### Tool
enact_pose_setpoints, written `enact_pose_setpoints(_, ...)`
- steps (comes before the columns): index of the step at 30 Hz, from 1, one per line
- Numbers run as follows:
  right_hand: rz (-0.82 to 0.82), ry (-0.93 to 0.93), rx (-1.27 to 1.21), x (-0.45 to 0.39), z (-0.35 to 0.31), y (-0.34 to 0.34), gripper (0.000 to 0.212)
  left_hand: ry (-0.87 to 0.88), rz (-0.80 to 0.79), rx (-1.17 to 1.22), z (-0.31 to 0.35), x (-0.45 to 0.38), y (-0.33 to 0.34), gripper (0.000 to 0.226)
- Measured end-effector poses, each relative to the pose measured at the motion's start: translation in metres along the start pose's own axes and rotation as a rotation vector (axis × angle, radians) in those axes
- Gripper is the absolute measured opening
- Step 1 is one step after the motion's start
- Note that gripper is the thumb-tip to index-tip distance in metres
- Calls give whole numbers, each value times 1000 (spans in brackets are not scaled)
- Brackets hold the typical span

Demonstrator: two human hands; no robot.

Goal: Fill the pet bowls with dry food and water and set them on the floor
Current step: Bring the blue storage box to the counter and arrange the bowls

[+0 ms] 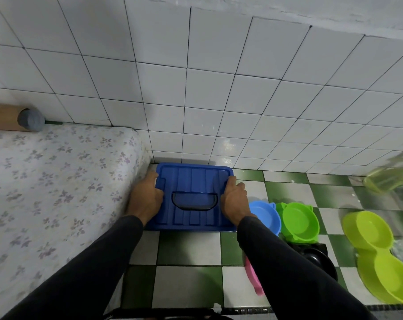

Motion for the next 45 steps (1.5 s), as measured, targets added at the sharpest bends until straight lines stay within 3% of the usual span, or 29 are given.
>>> enact_pose_setpoints(10, -24, 216, -428, 1, 34, -10, 49, -260, 62, 254, -27, 1, 7, 35)
enact_pose_setpoints(16, 72, 109, -213, 4, 29, -20, 45, -136, 97, 199, -23, -3, 1, 49)
enact_pose_setpoints(19, 184, -11, -80, 10, 15, -29, 40, 3, 209, 15, -6, 3, -10, 45)
enact_pose_setpoints(22, 187, -87, -42, 14, 3, -28, 42, 142, 272, -204, 9, 13, -15, 44)
enact_pose_setpoints(30, 66, -61, -36, 18, 8, -16, 56, 77, 159, -174, 5, 20, -8, 49)
enact_pose_setpoints(33, 68, -68, -72, 18, 7, -20, 60, 64, 154, -155, 6, 20, -13, 50)
enact_pose_setpoints(38, 178, -35, -226, 16, 0, -40, 46, 26, 178, -77, 20, 14, -28, 52)
enact_pose_setpoints(45, 279, -101, -496, 22, -41, -65, 34, 64, 328, -96, 28, 11, -90, 43)
Point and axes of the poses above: each hand's wrist, its own x-axis away from the middle knuckle, its own y-axis out of the palm, z = x × y, the point moved 10 cm from there along -x, towards the middle knuckle, and after that the axes turned 7 degrees about z, right-handed, at the moved point
